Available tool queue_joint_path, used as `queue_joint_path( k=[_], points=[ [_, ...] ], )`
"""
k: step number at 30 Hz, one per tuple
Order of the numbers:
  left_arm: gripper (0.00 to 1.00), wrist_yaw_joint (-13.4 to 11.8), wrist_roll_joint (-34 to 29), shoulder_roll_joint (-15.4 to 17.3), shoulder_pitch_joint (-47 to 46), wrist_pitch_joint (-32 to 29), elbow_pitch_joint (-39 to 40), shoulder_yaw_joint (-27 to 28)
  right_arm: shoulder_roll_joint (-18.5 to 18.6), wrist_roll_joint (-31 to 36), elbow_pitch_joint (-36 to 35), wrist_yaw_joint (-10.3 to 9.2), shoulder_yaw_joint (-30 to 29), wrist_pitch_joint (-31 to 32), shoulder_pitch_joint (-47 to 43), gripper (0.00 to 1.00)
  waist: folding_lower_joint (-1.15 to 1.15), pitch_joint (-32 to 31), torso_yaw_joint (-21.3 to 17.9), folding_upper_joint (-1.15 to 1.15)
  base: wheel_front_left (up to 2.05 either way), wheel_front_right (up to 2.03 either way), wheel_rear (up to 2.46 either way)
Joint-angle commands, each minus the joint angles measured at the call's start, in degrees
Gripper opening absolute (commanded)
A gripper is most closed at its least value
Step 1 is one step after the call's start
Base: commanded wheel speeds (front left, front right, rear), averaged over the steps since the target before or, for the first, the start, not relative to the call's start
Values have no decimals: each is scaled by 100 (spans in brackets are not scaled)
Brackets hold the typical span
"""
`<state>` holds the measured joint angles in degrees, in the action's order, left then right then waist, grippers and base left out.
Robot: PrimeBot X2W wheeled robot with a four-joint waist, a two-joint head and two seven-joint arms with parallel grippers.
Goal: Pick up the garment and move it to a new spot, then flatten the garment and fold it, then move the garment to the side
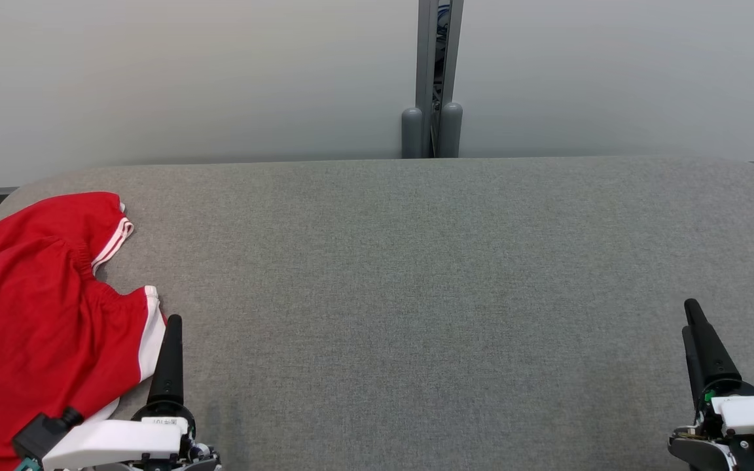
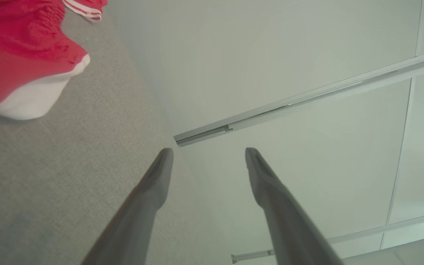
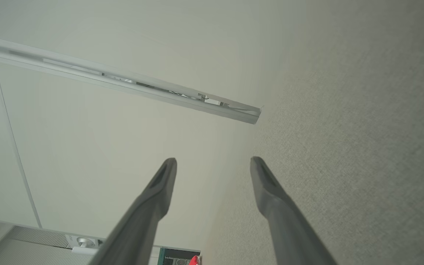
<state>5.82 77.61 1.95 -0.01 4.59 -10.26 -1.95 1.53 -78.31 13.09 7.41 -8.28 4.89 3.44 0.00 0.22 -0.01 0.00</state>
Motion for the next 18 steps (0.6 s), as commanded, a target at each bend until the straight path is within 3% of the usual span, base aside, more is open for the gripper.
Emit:
queue_joint_path(
  k=[1, 18],
  points=[
    [100, -27, -151, 48, -156, 27, 122, -14, 67, 150, -150, 5, 22, -67, 55, 100, 0, 0, 0, 0, 0, 0, 0],
    [100, -255, -2362, 63, -181, 276, 307, -204, 90, 2547, -730, 6, 414, -542, -39, 100, 0, 11, 10, 0, 0, 0, 0]
  ],
)
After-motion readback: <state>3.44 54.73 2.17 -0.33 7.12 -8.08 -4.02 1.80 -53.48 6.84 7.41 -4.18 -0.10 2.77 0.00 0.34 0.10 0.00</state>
